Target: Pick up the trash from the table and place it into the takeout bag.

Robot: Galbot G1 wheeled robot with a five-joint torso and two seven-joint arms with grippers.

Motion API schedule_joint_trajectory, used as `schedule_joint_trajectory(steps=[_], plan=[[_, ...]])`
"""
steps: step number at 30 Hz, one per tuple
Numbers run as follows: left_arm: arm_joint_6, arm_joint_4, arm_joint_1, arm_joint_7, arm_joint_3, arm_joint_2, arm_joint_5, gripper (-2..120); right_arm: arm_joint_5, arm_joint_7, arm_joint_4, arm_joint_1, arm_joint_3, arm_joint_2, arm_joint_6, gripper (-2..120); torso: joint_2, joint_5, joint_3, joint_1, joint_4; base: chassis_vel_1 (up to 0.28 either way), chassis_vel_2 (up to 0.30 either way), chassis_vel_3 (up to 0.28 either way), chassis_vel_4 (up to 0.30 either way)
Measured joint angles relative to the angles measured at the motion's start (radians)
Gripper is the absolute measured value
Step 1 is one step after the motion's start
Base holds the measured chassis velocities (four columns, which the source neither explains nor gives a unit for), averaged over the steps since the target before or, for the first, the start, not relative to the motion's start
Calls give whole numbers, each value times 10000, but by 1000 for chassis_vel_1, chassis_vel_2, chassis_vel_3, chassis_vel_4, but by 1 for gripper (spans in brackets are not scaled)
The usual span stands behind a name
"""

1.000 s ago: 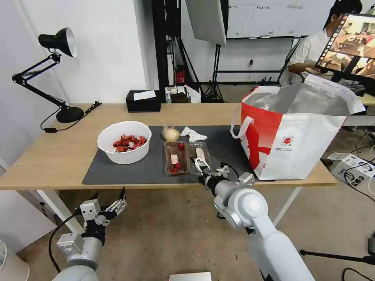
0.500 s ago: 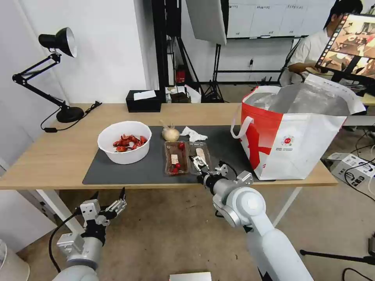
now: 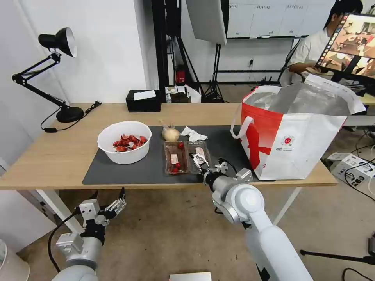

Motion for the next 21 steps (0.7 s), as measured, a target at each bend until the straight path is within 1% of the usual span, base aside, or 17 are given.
schedule_joint_trajectory(steps=[10, 21], plan=[[-28, -36, 26, -2, -8, 23, -16, 100, -185, -43, -188, 50, -11, 142, 1, 100, 0, -1, 0, 0, 0, 0, 0, 0, 0], [-41, -66, 9, -5, 2, 43, -54, 100, -372, -331, -373, 87, 6, 202, 15, 100, 0, 0, -1, 1, 0, 0, 0, 0, 0]])
